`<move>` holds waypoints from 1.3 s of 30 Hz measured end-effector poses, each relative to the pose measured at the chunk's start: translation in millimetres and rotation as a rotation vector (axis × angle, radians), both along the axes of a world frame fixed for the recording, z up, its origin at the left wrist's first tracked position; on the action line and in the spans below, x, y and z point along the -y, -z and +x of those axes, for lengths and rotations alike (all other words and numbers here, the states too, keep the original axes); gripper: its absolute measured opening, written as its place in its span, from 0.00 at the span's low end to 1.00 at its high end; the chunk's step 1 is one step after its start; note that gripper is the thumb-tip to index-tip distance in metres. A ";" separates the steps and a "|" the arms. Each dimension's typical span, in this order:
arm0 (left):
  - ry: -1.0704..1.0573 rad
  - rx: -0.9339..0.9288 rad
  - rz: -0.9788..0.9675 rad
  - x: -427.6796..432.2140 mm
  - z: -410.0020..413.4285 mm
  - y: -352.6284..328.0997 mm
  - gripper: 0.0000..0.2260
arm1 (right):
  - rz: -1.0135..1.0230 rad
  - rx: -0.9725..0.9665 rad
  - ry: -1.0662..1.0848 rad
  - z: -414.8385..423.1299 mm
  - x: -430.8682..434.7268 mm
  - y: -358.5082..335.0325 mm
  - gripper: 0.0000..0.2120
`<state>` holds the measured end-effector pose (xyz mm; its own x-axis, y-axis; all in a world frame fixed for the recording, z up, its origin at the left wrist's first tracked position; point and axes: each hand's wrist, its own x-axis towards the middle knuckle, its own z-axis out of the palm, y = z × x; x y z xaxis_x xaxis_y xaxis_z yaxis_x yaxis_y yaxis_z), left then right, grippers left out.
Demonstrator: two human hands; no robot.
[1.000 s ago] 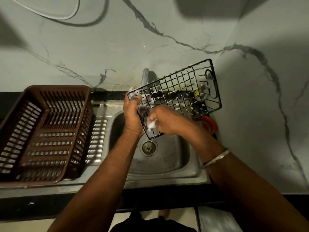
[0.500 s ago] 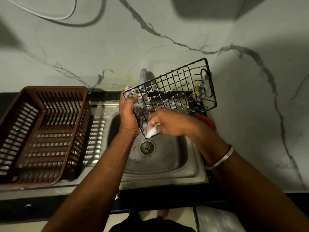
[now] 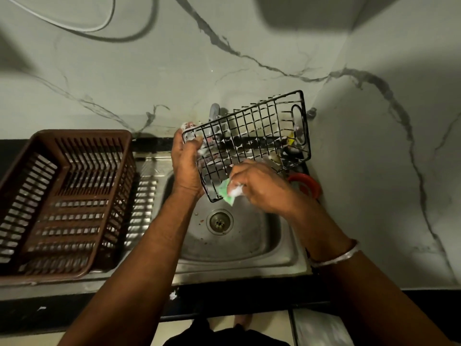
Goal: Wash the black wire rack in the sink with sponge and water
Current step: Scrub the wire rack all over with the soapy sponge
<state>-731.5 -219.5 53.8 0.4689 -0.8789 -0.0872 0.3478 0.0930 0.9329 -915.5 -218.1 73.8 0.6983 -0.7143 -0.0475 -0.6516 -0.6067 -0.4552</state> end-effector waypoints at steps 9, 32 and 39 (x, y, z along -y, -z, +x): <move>0.006 0.029 0.052 -1.4 -5.0 3.1 0.40 | -0.054 0.042 -0.005 0.2 -10.9 4.4 0.13; 0.011 0.046 0.066 -9.6 8.7 -15.5 0.31 | -0.372 0.123 0.022 -20.4 -18.9 29.8 0.17; 0.214 0.251 0.130 -1.1 12.3 -32.3 0.38 | -0.638 0.241 0.087 -4.6 -35.9 55.2 0.11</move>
<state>-719.3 -218.4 86.2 0.2962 -0.9487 -0.1103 0.1045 -0.0826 0.9911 -920.0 -182.2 18.6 0.5753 -0.6048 0.5506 -0.6354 -0.7544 -0.1648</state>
